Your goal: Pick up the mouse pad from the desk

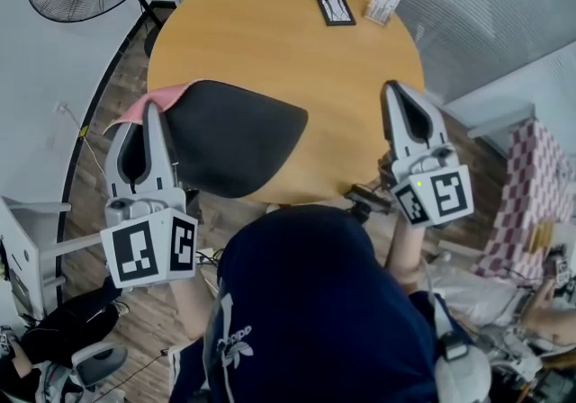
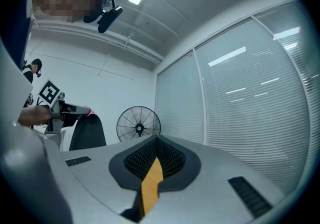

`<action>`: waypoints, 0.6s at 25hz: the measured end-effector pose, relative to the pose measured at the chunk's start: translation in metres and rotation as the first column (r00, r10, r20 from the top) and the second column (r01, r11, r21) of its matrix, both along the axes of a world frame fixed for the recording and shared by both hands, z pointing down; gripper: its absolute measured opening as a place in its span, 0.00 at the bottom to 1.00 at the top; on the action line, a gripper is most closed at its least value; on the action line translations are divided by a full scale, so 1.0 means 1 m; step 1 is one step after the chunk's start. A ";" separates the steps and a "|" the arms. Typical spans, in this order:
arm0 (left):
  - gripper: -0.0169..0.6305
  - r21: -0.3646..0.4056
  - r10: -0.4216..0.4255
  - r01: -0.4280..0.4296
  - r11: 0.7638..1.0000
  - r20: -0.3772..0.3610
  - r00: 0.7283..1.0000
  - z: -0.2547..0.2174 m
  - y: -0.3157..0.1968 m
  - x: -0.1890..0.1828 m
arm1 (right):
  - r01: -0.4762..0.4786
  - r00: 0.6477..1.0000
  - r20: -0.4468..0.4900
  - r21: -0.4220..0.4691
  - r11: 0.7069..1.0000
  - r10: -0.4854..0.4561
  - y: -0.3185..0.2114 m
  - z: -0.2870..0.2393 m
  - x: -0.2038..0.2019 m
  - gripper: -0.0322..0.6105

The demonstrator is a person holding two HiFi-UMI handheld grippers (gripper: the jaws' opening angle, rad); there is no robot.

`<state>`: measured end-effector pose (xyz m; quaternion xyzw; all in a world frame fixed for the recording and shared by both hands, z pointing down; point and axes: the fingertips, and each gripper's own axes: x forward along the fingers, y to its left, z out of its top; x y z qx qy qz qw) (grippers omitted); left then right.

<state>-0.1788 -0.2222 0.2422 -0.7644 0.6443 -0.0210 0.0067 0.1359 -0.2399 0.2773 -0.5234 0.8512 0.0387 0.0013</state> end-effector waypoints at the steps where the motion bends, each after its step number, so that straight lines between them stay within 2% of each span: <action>1: 0.06 0.000 0.001 -0.001 1.000 -0.001 1.000 0.000 0.000 0.000 | 0.002 1.000 -0.002 -0.001 1.000 -0.002 0.000 0.000 -0.001 0.05; 15: 0.06 -0.002 0.025 -0.025 1.000 -0.018 1.000 0.004 -0.003 0.009 | 0.035 0.999 -0.033 -0.014 0.999 -0.035 -0.003 0.003 -0.008 0.05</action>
